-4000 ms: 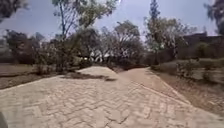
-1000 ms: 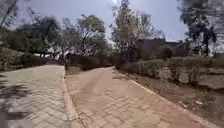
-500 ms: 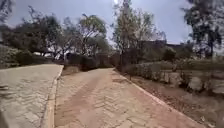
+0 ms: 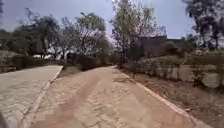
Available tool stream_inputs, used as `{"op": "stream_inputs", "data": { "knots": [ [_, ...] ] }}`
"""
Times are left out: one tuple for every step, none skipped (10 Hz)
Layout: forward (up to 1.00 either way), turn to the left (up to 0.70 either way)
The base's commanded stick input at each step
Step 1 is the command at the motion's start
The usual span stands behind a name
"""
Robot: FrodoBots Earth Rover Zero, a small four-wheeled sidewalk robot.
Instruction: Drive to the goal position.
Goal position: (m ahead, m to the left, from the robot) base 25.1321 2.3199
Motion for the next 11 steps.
{"op": "stream_inputs", "data": {
  "knots": [
    [1.00,0.00],
    [1.00,0.00],
    [1.00,0.00],
    [1.00,0.00],
    [1.00,0.00],
    [1.00,0.00],
    [1.00,0.00],
    [1.00,0.00],
    [1.00,0.00],
    [1.00,0.00],
    [1.00,0.00]
  ]
}}
